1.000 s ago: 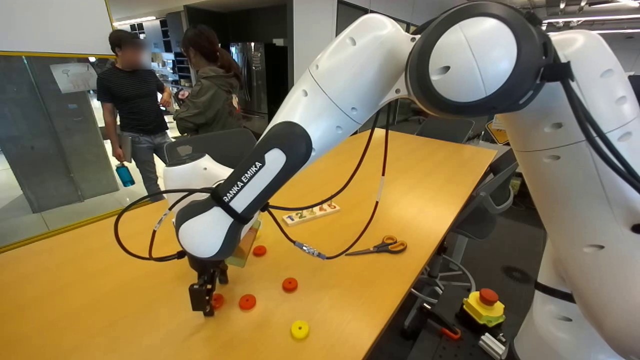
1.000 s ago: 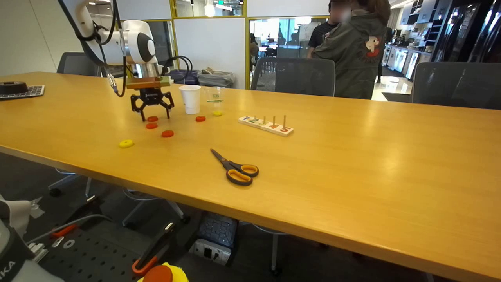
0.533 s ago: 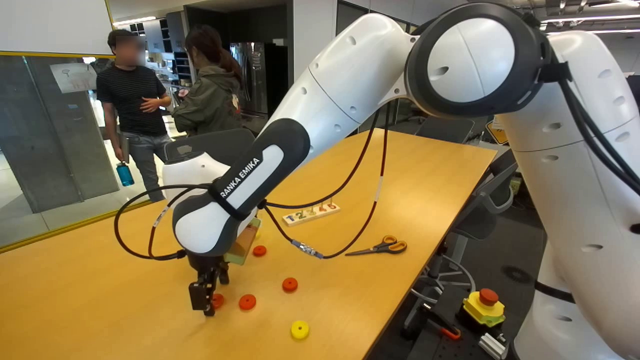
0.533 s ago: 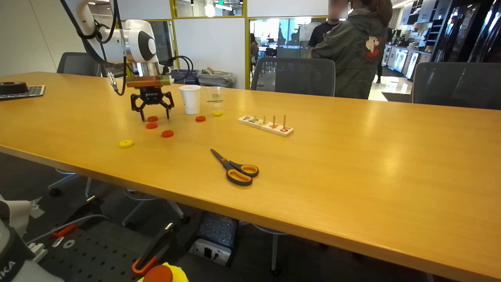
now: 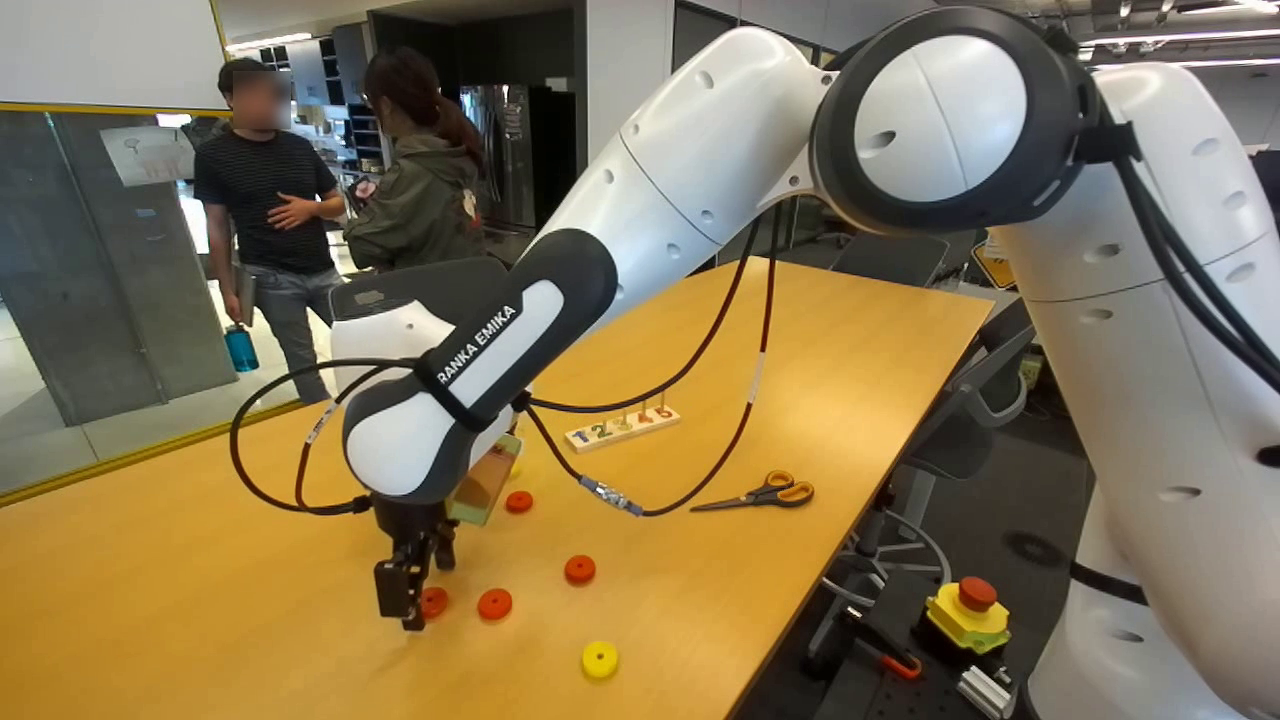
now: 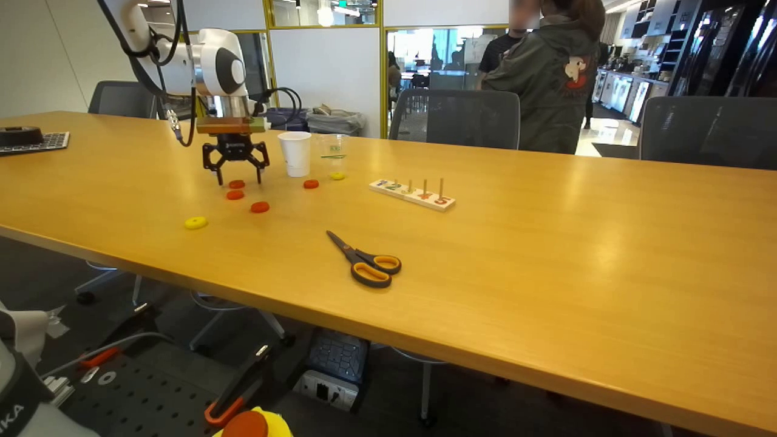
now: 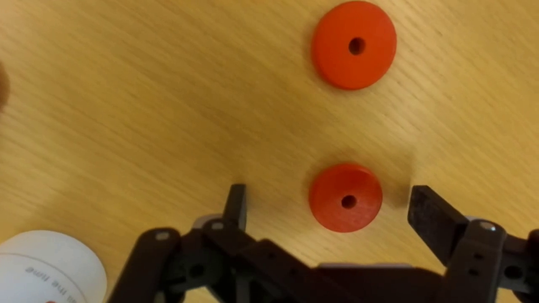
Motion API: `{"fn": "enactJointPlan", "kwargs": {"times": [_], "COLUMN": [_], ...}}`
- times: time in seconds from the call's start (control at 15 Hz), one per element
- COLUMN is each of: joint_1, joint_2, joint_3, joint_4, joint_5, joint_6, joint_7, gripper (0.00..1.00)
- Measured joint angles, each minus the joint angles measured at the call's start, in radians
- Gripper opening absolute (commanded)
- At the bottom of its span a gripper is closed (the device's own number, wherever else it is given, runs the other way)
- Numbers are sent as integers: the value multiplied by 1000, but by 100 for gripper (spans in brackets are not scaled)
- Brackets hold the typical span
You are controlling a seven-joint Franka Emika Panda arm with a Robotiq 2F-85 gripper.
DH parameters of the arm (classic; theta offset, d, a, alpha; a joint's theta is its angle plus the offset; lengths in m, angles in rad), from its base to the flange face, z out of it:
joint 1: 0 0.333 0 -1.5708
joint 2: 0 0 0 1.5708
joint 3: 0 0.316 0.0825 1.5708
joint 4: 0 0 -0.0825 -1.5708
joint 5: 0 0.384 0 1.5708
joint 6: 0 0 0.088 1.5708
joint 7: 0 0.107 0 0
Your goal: Put one yellow block in the clear cup then put the orange blocks in the white cup, then put the last yellow block in the clear cup
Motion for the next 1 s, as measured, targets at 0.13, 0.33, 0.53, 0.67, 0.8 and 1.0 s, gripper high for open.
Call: {"fn": "enactJointPlan", "kwargs": {"times": [0.13, 0.33, 0.53, 0.67, 0.8, 1.0], "joint_1": [-1, -3, -5, -5, -4, -6], "joint_2": [0, 0, -1, -5, -5, -19], "joint_3": [1, 1, 2, 4, 4, 2], "joint_4": [0, 6, 11, 12, 12, 11], "joint_5": [3, 3, 3, 3, 3, 3], "joint_6": [0, 0, 0, -1, -2, -15], "joint_7": [-3, -4, -4, -4, -4, -2], "gripper": [63, 39, 19, 22, 23, 23]}}
